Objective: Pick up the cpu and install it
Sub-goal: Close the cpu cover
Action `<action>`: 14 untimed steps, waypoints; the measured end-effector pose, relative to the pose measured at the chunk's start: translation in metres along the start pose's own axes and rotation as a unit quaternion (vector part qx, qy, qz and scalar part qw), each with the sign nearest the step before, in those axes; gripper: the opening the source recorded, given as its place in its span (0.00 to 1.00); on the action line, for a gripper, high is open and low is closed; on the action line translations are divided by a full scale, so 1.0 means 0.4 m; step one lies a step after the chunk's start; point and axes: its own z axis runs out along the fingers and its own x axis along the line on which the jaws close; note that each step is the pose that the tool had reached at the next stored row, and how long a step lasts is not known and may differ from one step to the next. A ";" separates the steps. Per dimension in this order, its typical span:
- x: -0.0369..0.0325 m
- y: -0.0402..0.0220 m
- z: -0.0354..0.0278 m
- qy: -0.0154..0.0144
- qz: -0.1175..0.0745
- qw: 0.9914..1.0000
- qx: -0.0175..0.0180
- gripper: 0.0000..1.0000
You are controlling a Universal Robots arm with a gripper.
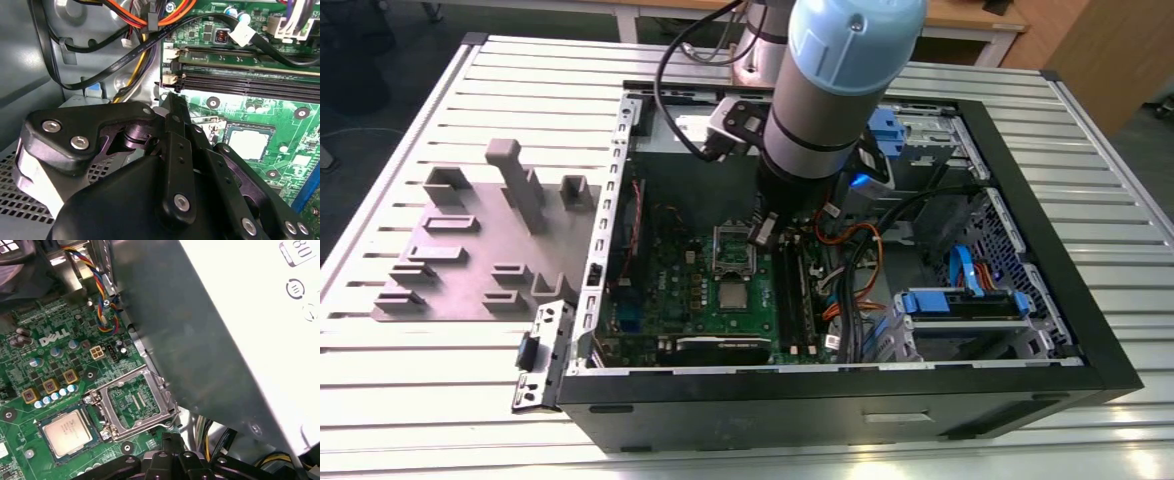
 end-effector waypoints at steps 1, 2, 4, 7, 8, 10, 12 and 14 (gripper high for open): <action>-0.001 0.000 0.001 0.000 0.000 1.000 0.000 0.11; -0.002 0.000 0.002 0.000 0.000 1.000 0.000 0.11; -0.003 -0.001 0.003 0.000 0.000 1.000 0.000 0.11; -0.003 -0.001 0.006 0.000 0.000 1.000 0.000 0.11; -0.004 -0.002 0.007 0.000 0.000 1.000 0.000 0.11; -0.004 -0.002 0.008 -0.001 0.001 1.000 0.000 0.11; -0.006 -0.003 0.010 -0.001 0.005 1.000 0.001 0.11; -0.007 -0.002 0.012 -0.002 0.010 1.000 0.001 0.11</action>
